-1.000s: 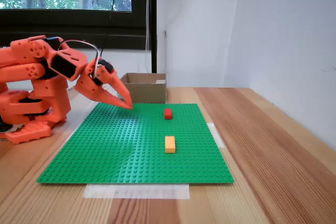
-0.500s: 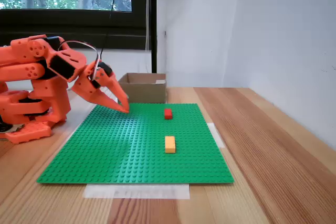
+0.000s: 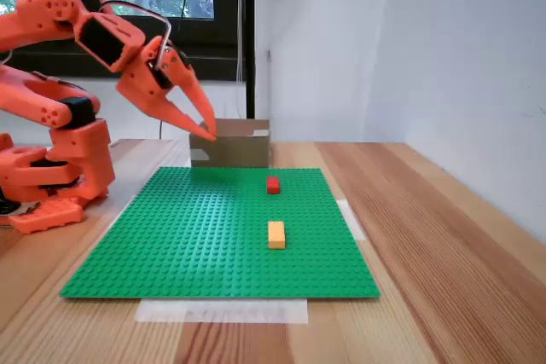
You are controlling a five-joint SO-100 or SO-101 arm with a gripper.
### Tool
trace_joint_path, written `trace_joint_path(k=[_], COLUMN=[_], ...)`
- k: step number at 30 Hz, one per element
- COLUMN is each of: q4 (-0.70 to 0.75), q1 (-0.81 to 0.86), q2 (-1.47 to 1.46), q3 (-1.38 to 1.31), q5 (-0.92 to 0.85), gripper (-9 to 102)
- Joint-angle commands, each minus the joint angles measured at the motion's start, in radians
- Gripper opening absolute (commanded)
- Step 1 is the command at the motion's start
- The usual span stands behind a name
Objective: Pick the yellow lego block and put it in the box.
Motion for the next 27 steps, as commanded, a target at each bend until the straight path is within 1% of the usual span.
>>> trace_joint_path(k=[1, 8, 17, 27], q4=[-0.017, -0.077, -0.052, 0.026], q1=[0.028, 0.097, 0.141, 0.161], q2=[-0.094, -0.302, -0.574, -0.818], q3=[-0.106, -0.192, -0.387, -0.581], q5=[0.003, 0.071, 0.077, 0.114], gripper=[-1, -1, -1, -1])
